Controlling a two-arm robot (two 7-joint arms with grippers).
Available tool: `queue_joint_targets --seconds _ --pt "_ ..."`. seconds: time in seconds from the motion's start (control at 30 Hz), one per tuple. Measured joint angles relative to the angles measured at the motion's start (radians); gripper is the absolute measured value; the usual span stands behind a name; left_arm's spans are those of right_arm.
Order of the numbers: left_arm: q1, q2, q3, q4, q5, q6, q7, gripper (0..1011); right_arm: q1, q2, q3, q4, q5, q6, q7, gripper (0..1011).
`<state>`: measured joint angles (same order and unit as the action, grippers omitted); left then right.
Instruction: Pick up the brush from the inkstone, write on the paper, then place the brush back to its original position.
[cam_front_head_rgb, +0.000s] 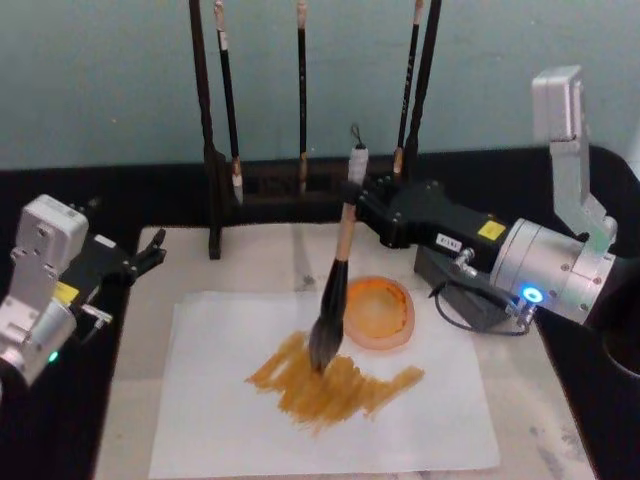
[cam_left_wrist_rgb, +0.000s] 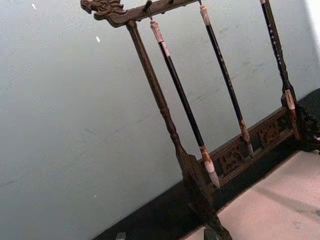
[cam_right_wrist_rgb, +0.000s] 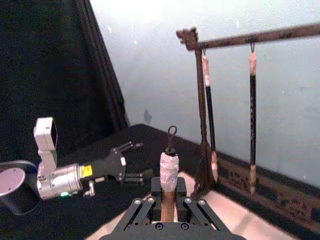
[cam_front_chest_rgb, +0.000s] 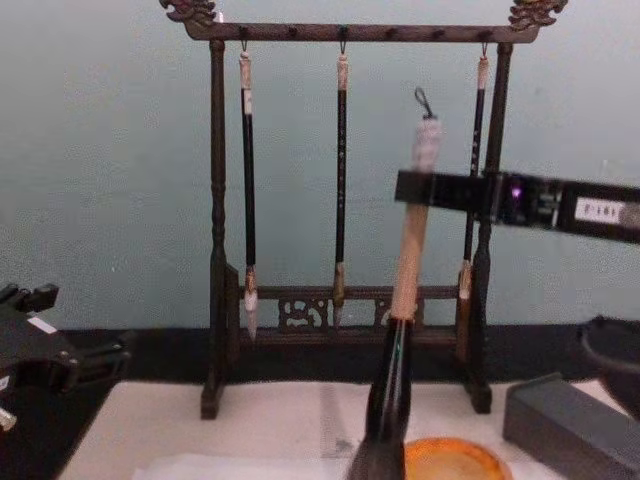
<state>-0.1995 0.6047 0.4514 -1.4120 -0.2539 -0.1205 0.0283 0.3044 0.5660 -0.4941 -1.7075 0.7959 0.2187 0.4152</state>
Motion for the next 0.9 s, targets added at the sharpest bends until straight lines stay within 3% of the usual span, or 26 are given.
queue_joint_targets --seconds 0.5,0.77,0.9 --pt "0.0 0.0 0.0 0.0 0.0 0.0 0.0 1010 0.0 -0.007 0.0 -0.019 -0.023 -0.029 -0.009 168" --pt "0.0 0.0 0.0 0.0 0.0 0.0 0.0 1010 -0.014 -0.017 0.04 -0.012 0.032 -0.021 -0.036 168" --pt "0.0 0.0 0.0 0.0 0.0 0.0 0.0 1010 -0.025 -0.024 0.08 0.0 0.083 -0.015 -0.077 168"
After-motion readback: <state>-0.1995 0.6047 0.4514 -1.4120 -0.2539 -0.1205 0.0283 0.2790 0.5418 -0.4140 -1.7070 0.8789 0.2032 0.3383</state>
